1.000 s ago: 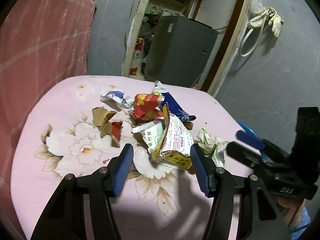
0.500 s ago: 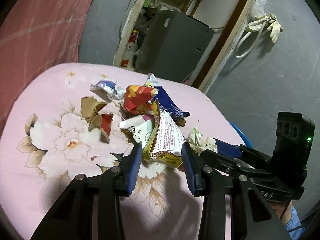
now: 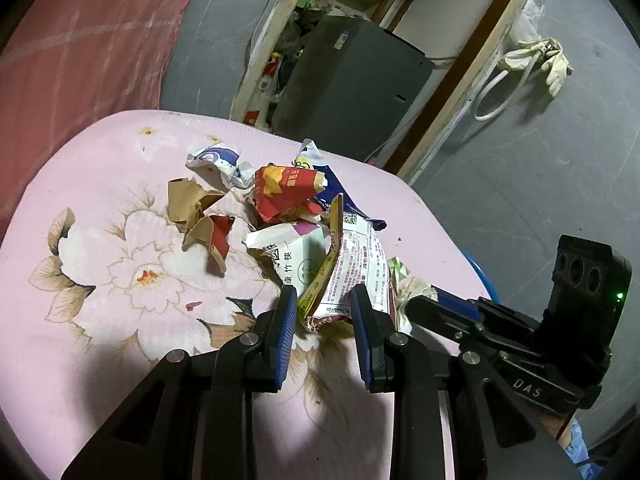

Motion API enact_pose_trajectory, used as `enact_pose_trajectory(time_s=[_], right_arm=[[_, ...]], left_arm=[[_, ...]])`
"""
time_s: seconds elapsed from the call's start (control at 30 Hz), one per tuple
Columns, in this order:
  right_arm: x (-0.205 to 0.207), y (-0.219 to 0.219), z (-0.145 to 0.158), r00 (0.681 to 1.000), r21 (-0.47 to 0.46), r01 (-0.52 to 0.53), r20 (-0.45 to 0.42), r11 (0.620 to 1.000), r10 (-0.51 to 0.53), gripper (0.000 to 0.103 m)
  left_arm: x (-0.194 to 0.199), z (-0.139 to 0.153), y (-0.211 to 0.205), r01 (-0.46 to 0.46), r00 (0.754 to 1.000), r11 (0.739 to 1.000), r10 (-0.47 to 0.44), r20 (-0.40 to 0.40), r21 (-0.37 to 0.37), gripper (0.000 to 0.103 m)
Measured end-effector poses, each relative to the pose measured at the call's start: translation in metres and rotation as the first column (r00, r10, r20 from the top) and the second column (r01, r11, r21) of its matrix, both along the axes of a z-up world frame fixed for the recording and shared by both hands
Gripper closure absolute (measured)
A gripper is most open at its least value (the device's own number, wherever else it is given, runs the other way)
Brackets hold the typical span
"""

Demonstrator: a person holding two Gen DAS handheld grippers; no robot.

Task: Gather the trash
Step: 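Move both tools down toward the trash pile on the stool, then grasp the white-yellow wrapper with left tool while right tool grasps green tissue, then carry both held pieces over the blue basin and open both tools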

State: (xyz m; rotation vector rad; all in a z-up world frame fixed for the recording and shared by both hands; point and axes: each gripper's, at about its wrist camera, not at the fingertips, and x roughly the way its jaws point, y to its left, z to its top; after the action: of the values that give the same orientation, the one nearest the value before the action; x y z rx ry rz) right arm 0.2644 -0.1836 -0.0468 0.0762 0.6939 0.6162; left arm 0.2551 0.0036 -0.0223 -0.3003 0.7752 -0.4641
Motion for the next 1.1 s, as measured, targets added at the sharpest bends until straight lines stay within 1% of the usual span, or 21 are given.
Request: enact_pose_trajectory(time_s=[0.17, 0.2, 0.27, 0.4, 0.57, 0.63, 0.73, 0.83, 0.93, 1.0, 1.1], right_arm=[[-0.003, -0.006, 0.003, 0.999, 0.021, 0.027, 0.024, 0.999, -0.027, 0.086], [-0.004, -0.008, 0.004, 0.999, 0.027, 0.034, 0.029, 0.999, -0.035, 0.087], [-0.006, -0.012, 0.005, 0.998, 0.040, 0.049, 0.042, 0.998, -0.050, 0.087], [-0.008, -0.015, 0.006, 0.996, 0.051, 0.063, 0.053, 0.997, -0.066, 0.088], [-0.012, -0.018, 0.009, 0.994, 0.062, 0.078, 0.076, 0.995, -0.083, 0.088], [-0.014, -0.021, 0.011, 0.992, 0.074, 0.085, 0.092, 0.994, -0.091, 0.088], [-0.021, -0.026, 0.016, 0.984, 0.099, 0.099, 0.136, 0.990, -0.112, 0.088], [-0.033, -0.032, 0.023, 0.969, 0.133, 0.118, 0.201, 0.984, -0.143, 0.088], [-0.046, -0.039, 0.033, 0.946, 0.160, 0.138, 0.272, 0.978, -0.178, 0.088], [-0.054, -0.041, 0.041, 0.924, 0.164, 0.155, 0.324, 0.974, -0.202, 0.088], [-0.068, -0.047, 0.055, 0.871, 0.161, 0.206, 0.419, 0.965, -0.256, 0.088]], left_arm=[[-0.007, 0.003, -0.002, -0.012, 1.000, 1.000, 0.012, 0.027, 0.012, 0.083], [-0.010, 0.004, -0.002, -0.018, 0.999, 1.000, 0.017, 0.037, 0.014, 0.087], [-0.014, 0.006, -0.003, -0.026, 0.998, 0.999, 0.025, 0.052, 0.029, 0.099], [-0.018, 0.004, -0.013, -0.014, 0.999, 0.997, 0.010, 0.049, 0.075, 0.099], [-0.021, 0.005, -0.015, -0.021, 0.998, 0.996, 0.015, 0.068, 0.084, 0.100], [-0.025, 0.007, -0.016, -0.036, 0.996, 0.995, 0.028, 0.088, 0.093, 0.100], [-0.036, 0.015, -0.019, -0.064, 0.988, 0.992, 0.047, 0.149, 0.111, 0.100], [-0.050, 0.023, -0.028, -0.089, 0.975, 0.990, 0.064, 0.214, 0.111, 0.100], [-0.060, 0.031, -0.038, -0.102, 0.960, 0.990, 0.072, 0.270, 0.099, 0.100], [-0.065, 0.040, -0.047, -0.112, 0.946, 0.989, 0.078, 0.314, 0.091, 0.100], [-0.069, 0.050, -0.062, -0.120, 0.927, 0.991, 0.090, 0.365, 0.061, 0.100]])
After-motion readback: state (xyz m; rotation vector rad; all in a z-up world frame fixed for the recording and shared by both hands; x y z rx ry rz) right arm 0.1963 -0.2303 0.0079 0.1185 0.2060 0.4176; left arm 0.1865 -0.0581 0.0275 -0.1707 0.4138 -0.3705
